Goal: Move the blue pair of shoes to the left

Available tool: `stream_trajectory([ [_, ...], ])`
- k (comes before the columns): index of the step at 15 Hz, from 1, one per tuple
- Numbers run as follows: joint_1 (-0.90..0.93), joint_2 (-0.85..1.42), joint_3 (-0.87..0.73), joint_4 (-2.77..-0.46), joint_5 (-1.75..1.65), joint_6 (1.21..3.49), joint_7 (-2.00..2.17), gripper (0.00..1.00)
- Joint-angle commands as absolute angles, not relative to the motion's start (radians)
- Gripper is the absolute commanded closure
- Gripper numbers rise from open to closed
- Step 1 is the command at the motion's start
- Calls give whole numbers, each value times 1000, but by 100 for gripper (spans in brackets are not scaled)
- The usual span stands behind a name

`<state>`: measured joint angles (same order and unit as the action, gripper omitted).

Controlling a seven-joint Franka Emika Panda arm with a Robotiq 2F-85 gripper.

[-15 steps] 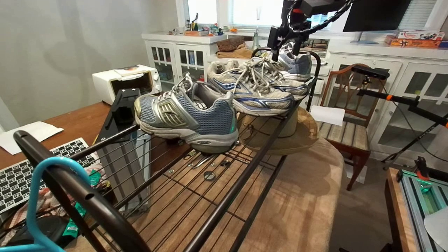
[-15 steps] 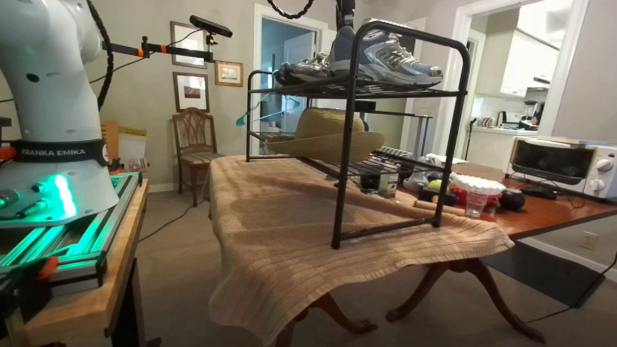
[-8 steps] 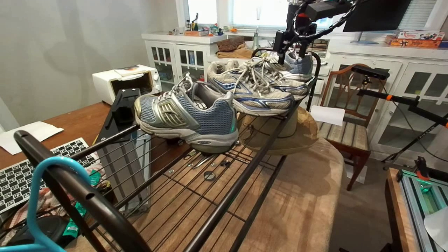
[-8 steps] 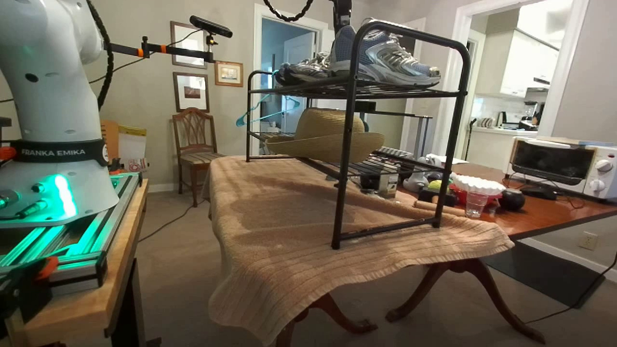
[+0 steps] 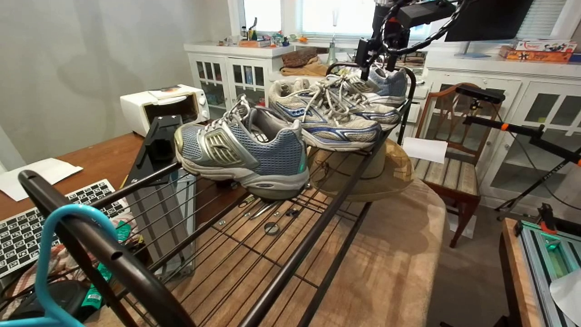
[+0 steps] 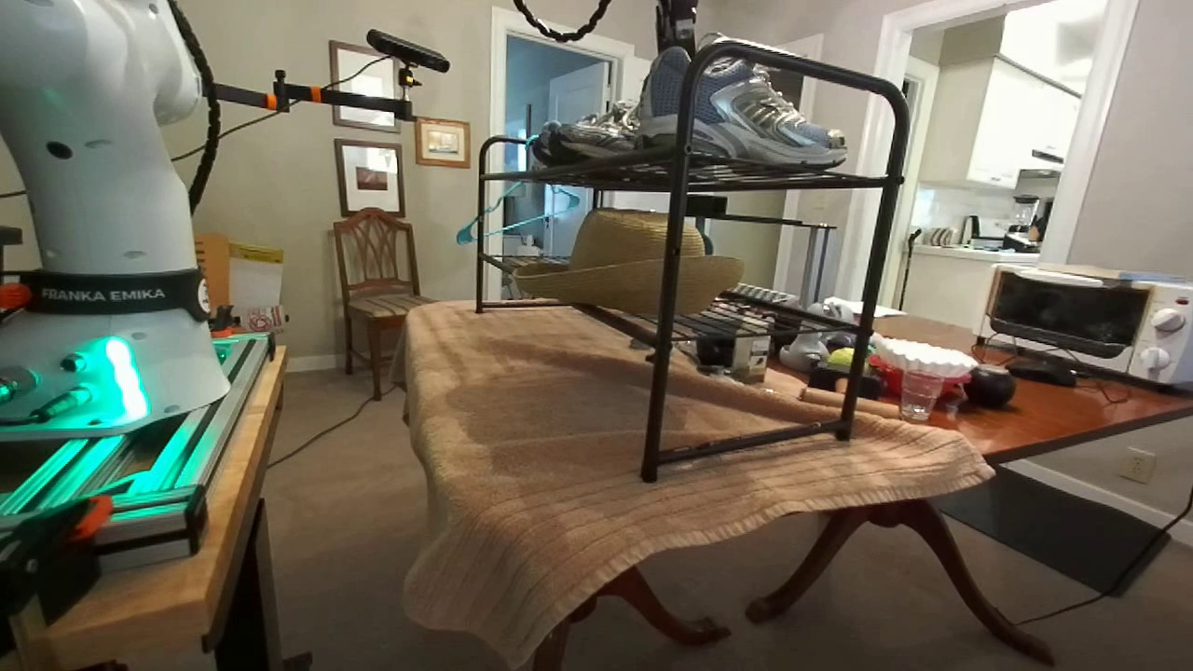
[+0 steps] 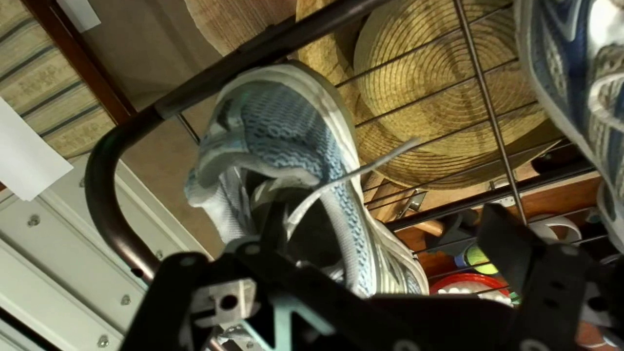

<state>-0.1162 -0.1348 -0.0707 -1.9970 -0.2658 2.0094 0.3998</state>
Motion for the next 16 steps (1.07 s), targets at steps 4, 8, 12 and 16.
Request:
stream_trajectory([
  [4, -125, -97, -92, -2019, -265, 2032, 281, 0],
  [8, -126, -68, -101, -2023, -267, 2052, 238, 29],
  [12, -120, -65, -97, -2019, -271, 2069, 261, 60],
  [16, -106, -90, -82, -2000, -251, 2044, 258, 91],
])
